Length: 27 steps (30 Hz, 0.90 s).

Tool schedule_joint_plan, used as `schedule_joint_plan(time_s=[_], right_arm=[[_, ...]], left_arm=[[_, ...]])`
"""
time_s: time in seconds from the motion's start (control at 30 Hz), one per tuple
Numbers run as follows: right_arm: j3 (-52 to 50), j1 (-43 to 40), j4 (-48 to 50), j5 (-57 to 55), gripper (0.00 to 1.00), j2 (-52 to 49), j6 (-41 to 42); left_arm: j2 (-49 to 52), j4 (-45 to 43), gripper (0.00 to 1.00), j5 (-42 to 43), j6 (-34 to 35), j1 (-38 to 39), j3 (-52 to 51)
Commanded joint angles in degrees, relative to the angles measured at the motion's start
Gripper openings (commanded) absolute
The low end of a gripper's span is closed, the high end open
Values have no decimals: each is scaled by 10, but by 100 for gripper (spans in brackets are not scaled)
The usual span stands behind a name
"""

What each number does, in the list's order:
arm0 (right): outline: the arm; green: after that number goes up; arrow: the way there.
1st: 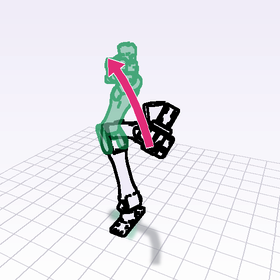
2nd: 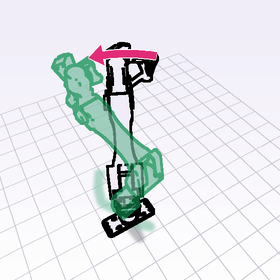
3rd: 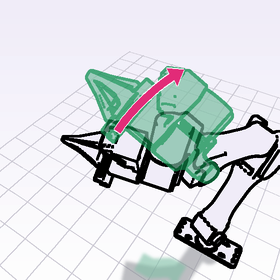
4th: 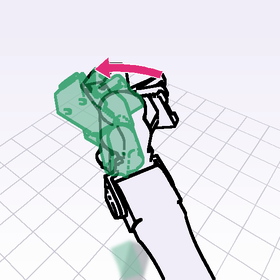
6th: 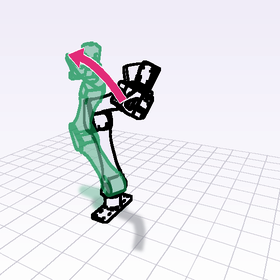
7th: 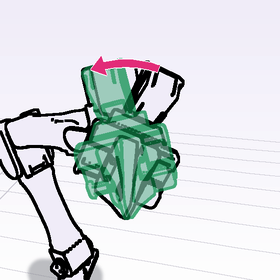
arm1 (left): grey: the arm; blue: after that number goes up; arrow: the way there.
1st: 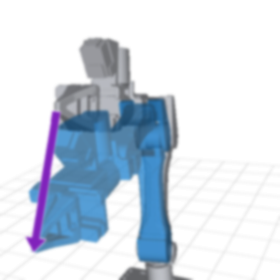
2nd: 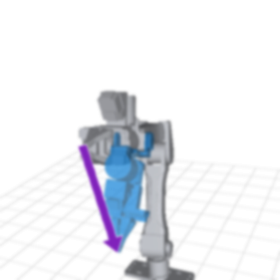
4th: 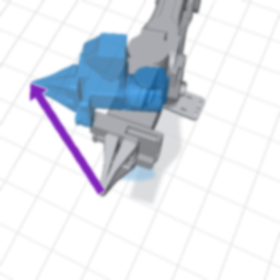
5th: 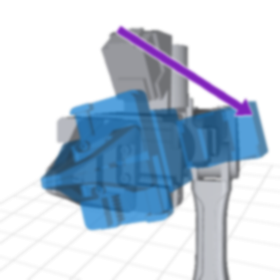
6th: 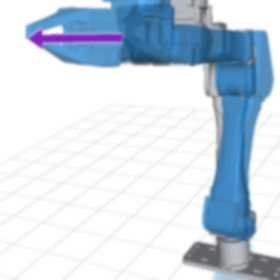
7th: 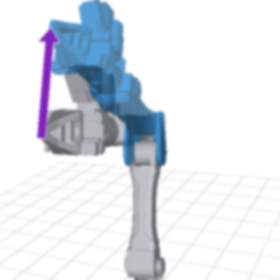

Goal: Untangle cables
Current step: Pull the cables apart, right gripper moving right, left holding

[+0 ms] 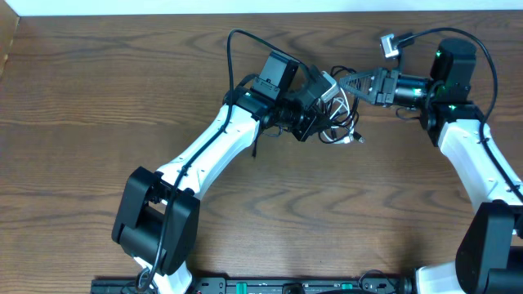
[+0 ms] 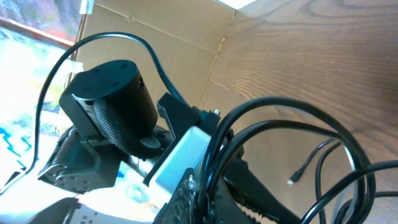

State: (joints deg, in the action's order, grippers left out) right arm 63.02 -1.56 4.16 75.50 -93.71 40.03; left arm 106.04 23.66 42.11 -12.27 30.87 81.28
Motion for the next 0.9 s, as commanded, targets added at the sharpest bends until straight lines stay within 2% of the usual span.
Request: schedule_joint_plan(time_s=[0.0,0.17,0.33,0.5,0.87], right_arm=[[6,-19,-7,18,1,4,13],[6,-34,-51,-53,1,4,4],[6,-34,-165,-179,1,4,-46],[6,-32,-280,-335,1,4,-87],[4,-10,-423,-587,1,4,-129]], left_arm=[[-2,-2,7,10,9,-2,5],[-24,-2,7,10,63,-20,5],[-57,-2,7,10,117,-47,5],[-104,-2,7,10,124,-62,5],[-212,-49,7,2,142,-71,5]])
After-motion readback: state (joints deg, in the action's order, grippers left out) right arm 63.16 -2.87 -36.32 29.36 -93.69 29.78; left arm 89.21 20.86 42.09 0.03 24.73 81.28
